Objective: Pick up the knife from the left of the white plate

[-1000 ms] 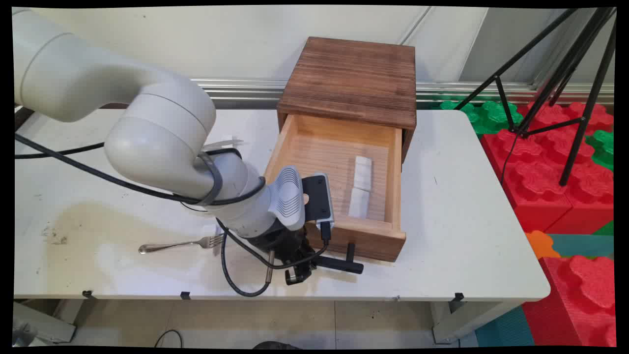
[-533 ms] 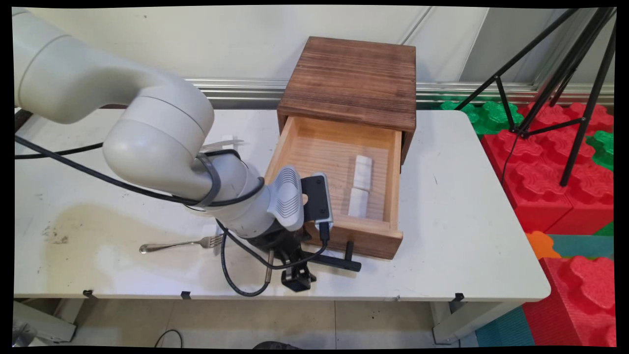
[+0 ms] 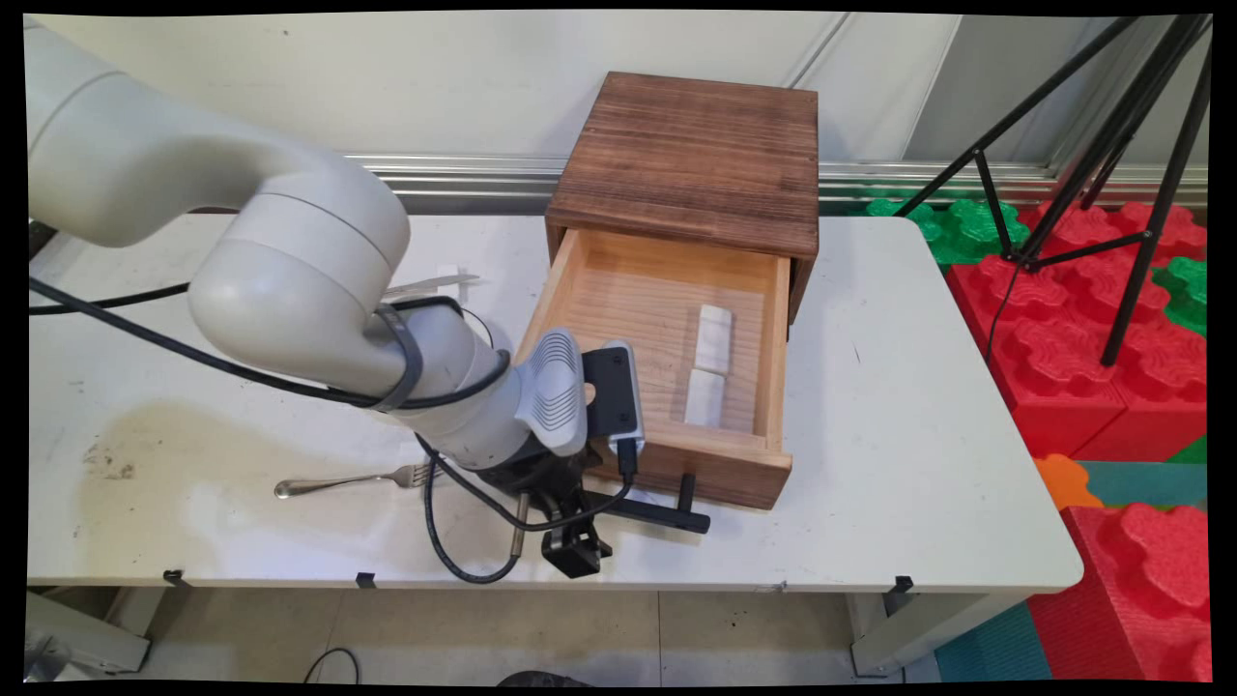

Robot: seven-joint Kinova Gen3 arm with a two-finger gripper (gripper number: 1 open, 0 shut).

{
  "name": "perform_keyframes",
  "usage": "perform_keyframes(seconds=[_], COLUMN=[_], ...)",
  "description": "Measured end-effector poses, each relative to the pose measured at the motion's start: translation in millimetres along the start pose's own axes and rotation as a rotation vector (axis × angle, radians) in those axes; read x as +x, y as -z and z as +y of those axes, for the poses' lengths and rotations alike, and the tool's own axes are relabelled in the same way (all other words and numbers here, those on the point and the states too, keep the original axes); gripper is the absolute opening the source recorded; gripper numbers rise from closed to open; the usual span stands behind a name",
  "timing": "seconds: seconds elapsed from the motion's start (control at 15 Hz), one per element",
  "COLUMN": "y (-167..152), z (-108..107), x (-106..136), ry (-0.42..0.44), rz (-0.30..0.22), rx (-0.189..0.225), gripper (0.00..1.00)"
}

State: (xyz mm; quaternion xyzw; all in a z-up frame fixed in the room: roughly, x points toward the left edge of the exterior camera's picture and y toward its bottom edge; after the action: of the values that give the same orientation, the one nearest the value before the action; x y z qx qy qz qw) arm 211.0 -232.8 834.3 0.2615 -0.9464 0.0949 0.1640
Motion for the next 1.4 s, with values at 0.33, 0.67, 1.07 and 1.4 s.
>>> perform_keyframes(seconds=[0.33, 0.67, 1.07, 1.4], y=[6, 21, 55, 104], z=[3, 8, 4, -9], x=[-6, -15, -22, -35], ry=[0.001, -0.012, -0.018, -0.027], rz=[-0.007, 0.0, 0.032, 0.079], rx=[-0.001, 0.008, 0.042, 0.058], gripper=[1.0, 1.0, 1.0, 1.0])
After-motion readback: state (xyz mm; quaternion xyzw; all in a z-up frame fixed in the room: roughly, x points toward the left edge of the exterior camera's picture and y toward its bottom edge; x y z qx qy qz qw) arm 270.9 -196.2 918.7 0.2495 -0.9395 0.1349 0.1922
